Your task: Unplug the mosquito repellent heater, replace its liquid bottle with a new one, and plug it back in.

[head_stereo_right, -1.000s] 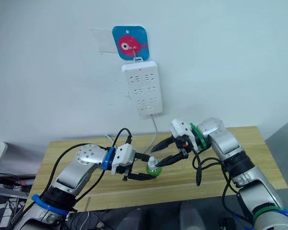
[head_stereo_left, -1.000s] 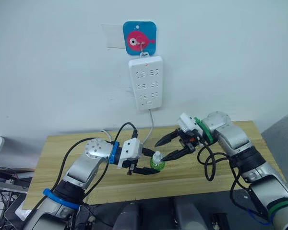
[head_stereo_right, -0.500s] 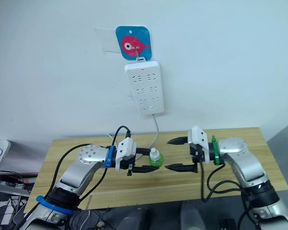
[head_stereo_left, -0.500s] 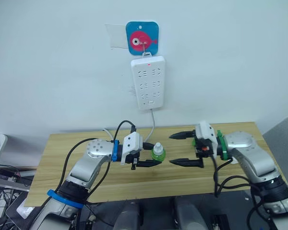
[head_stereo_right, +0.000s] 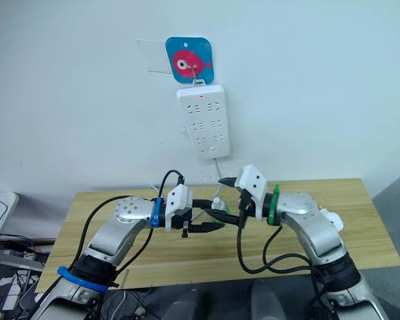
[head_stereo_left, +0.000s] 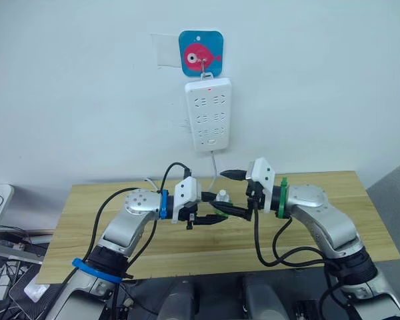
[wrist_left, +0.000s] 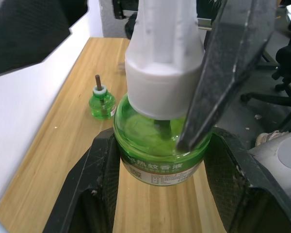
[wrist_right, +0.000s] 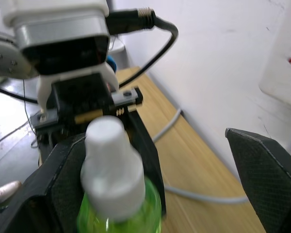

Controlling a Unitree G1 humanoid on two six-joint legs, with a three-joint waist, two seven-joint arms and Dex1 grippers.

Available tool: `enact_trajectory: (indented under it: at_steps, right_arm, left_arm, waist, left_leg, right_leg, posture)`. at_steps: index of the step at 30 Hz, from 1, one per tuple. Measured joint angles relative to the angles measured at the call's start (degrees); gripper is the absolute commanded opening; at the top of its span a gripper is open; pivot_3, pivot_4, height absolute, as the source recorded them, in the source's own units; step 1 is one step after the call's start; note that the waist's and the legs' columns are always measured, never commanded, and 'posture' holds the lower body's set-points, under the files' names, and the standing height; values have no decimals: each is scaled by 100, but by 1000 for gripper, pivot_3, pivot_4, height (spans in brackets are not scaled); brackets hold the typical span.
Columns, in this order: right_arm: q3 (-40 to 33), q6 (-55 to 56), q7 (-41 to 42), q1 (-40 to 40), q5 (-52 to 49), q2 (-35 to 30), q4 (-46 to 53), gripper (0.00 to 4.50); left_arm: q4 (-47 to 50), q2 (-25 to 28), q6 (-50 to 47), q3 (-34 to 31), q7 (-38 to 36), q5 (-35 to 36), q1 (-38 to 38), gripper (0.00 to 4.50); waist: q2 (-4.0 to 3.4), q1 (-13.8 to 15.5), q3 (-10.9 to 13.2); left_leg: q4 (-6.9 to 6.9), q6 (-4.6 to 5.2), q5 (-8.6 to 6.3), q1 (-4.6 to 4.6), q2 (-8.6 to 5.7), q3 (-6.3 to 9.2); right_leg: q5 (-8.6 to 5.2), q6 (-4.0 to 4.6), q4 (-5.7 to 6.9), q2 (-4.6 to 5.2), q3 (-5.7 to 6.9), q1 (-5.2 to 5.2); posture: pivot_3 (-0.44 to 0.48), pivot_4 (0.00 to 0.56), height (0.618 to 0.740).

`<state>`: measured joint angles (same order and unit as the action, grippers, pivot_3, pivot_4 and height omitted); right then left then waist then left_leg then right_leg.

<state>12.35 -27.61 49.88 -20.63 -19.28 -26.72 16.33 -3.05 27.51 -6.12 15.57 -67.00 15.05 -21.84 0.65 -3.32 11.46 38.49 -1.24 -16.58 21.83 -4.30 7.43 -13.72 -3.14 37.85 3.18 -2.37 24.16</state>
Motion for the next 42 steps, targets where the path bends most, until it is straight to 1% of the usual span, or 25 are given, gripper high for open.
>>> enact_trajectory:
  at_steps: [2,5,8,11,15,18,20,25,29,32,34,36,39,42]
  right_arm:
    - [-171,-73,145,143,-178,-302,124,4484]
    - [-628,-152,236,285,-249,-758,96,4484]
    - [-887,-199,444,328,-466,-989,89,4484]
    - [-826,-322,632,314,-677,-941,111,4484]
    - [-491,-412,634,209,-722,-692,182,4484]
    - [-134,-361,423,-5,-579,-219,148,4484]
    - [23,-302,319,-84,-441,-89,119,4484]
    - [87,-164,22,-150,-204,173,-115,4484]
    - [56,-149,46,-139,-228,72,-117,4484]
    - [-163,-138,388,109,-353,-489,-37,4484]
    - [-456,-193,620,305,-469,-930,-43,4484]
    - [-600,-284,794,330,-650,-1120,-13,4484]
    - [-660,-619,953,334,-1018,-1171,234,4484]
    - [-651,-1001,841,229,-1353,-931,450,4484]
  left_arm:
    - [-3,12,-1,-7,9,0,-2,2151]
    - [10,58,-1,-10,-24,5,29,2151]
    - [10,75,-1,-10,-66,5,49,2151]
    - [7,71,1,-10,-102,5,46,2151]
    - [5,32,2,-10,-109,5,15,2151]
    - [5,28,2,-9,-115,5,10,2151]
    - [6,31,2,-9,-116,4,11,2151]
    - [15,50,-1,-9,-113,4,30,2151]
    - [16,51,-14,-9,-101,2,38,2151]
    - [20,75,-19,-14,-100,1,69,2151]
    - [22,128,-17,-15,-114,2,106,2151]
    - [19,130,-11,-14,-114,2,103,2151]
    - [18,79,18,-11,-114,2,78,2151]
    - [8,65,28,-10,-114,-4,75,2151]
  waist:
    - [0,-3,0]
    - [0,-4,0]
    - [1,-30,0]
    - [1,-92,0]
    - [1,-142,1]
    - [1,-164,1]
    - [1,-154,1]
    - [1,-139,1]
    - [1,-142,1]
    - [2,-122,2]
    - [4,-122,4]
    - [5,-146,4]
    - [5,-179,4]
    - [5,-175,4]
  left_leg:
    - [-1,2,-1,0,1,0]
    - [0,3,-2,-1,1,-5]
    - [0,5,-2,-3,6,-5]
    - [0,5,-2,-5,9,-4]
    - [2,5,-2,-3,7,-4]
    - [1,4,-1,-3,8,-3]
    - [1,4,-1,-2,6,-1]
    - [5,4,-1,0,2,0]
    - [4,4,-2,-1,4,1]
    - [5,5,-2,2,1,3]
    - [5,6,-3,3,-1,-3]
    - [5,6,-3,-1,4,-5]
    - [1,7,-3,-4,18,-5]
    - [2,6,-3,-3,18,-3]
  right_leg:
    - [0,0,-2,0,1,-1]
    - [0,0,-1,-1,-3,-2]
    - [0,0,2,-3,-1,-3]
    - [0,0,6,-5,0,-4]
    - [0,0,5,-4,-2,-3]
    - [0,0,5,-4,-1,-1]
    - [0,0,4,-3,0,-1]
    - [0,0,4,-1,-2,-2]
    - [0,0,5,-2,0,-1]
    - [0,-1,-3,-2,3,-5]
    - [0,-1,-5,-1,-2,-5]
    - [0,-1,-2,-1,-3,-6]
    - [-1,0,4,-9,0,-3]
    - [-1,0,4,-9,0,-3]
  posture:
    - [-131,189,740]
    - [-136,192,740]
    - [-140,193,740]
    - [-141,194,740]
    - [-141,194,740]
    - [-129,198,740]
    - [-128,198,740]
    - [-126,199,740]
    - [-127,199,740]
    - [-135,198,740]
    - [-136,198,740]
    - [-142,198,740]
    - [-144,197,740]
    - [-144,199,740]
